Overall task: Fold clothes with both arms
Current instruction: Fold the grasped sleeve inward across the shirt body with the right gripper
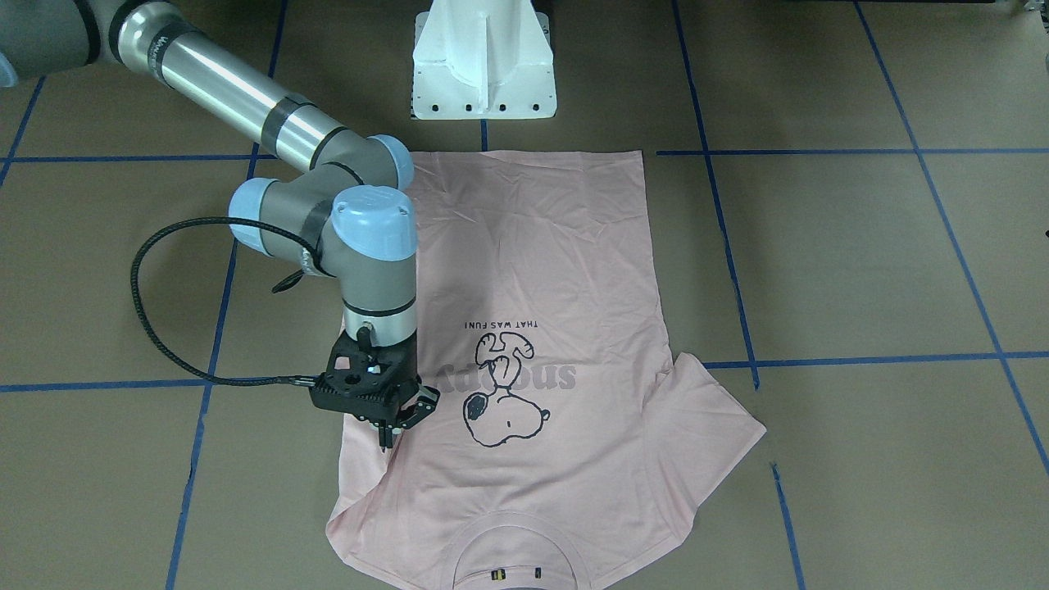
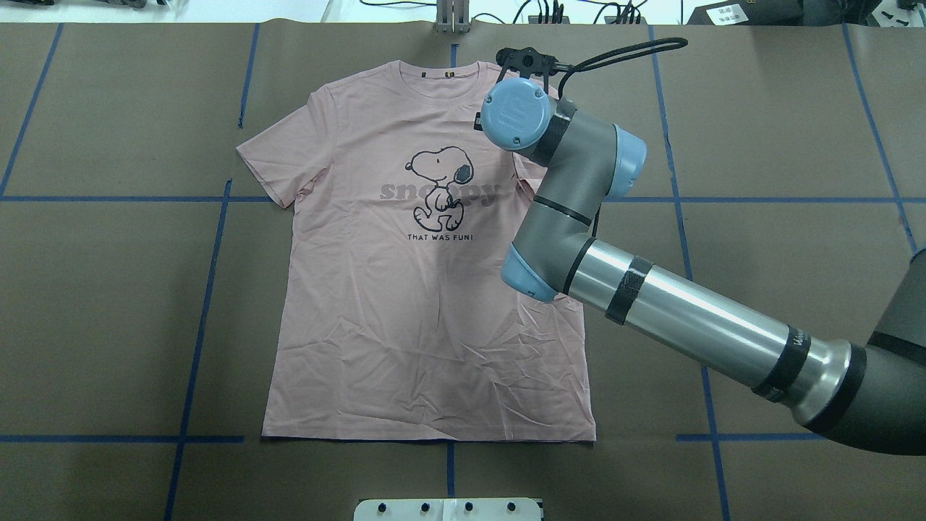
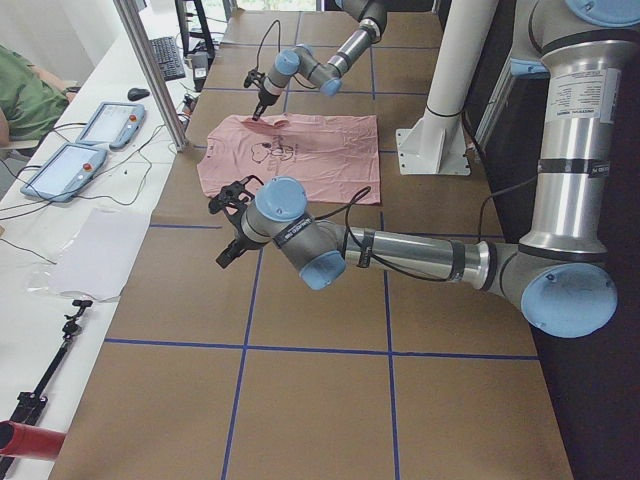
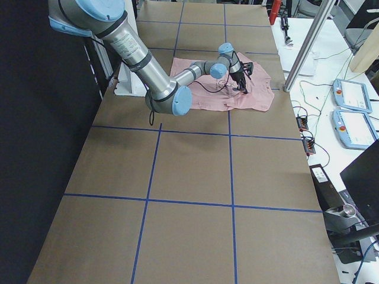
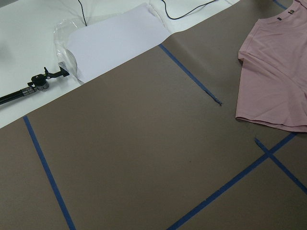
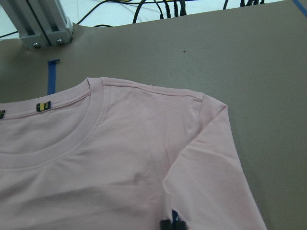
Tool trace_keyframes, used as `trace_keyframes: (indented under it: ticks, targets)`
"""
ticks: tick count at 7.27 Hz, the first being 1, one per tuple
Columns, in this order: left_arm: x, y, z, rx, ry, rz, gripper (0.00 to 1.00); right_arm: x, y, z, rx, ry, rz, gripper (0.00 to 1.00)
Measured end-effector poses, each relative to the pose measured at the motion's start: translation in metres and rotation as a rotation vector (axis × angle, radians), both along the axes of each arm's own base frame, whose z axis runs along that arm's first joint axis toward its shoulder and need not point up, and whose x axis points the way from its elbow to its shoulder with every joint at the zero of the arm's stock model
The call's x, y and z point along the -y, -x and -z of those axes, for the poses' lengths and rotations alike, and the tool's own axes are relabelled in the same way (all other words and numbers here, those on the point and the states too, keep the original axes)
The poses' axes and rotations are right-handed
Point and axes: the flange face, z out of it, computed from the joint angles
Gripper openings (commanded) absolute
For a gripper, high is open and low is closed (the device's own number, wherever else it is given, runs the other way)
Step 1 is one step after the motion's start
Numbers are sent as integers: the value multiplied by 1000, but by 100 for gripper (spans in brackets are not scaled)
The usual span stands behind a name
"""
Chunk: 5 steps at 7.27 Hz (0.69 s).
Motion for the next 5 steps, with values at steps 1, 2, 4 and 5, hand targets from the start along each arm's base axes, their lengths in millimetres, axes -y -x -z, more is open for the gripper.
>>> trace_keyframes:
  ticks: [1, 2, 4, 5]
  targets:
    - [0, 0, 0, -1, 1, 1, 100, -4, 5, 1, -7, -8, 6, 100]
    - [1, -1, 0, -1, 4, -1, 100, -3, 6, 7, -13, -24, 25, 100]
    - [9, -20, 5, -17, 27, -19, 100, 20, -23, 15, -27, -36, 149, 100]
    - [19, -44, 17, -47, 70, -21, 96, 41, -61, 12, -49, -46, 251, 100]
